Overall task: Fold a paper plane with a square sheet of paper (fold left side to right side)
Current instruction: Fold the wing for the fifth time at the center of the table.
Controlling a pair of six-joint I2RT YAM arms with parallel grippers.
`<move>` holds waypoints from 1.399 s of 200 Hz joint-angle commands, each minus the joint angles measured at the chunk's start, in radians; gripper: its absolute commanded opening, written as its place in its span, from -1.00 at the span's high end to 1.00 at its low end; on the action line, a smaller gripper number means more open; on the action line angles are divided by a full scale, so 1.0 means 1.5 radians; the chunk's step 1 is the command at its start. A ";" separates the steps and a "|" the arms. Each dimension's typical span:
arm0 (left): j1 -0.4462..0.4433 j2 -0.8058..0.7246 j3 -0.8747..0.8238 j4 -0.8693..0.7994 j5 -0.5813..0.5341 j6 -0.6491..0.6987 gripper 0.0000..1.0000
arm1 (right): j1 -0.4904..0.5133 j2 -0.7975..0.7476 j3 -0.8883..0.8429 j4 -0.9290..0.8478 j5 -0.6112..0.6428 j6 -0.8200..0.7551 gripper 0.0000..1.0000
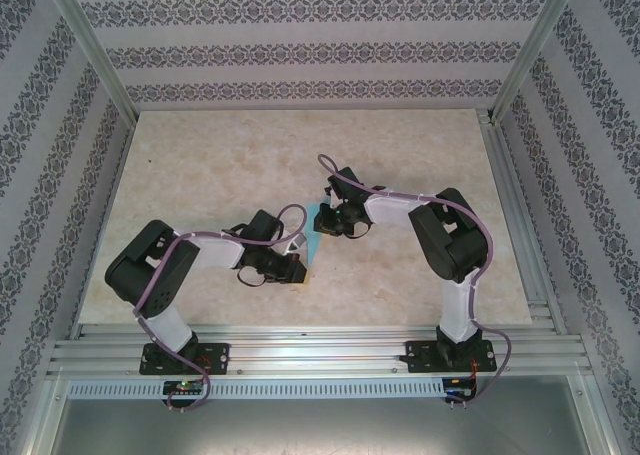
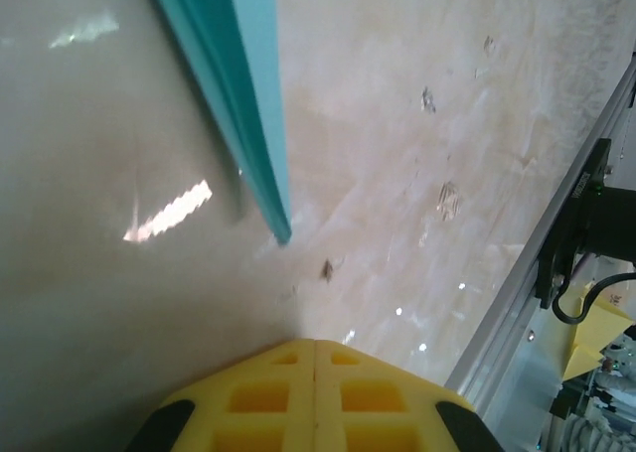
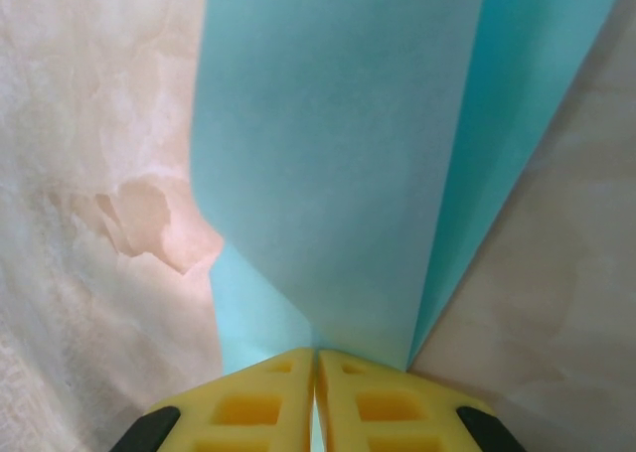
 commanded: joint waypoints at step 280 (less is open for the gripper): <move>0.139 0.204 0.330 -0.106 0.012 0.003 0.27 | -0.023 -0.054 -0.006 -0.017 0.025 -0.002 0.63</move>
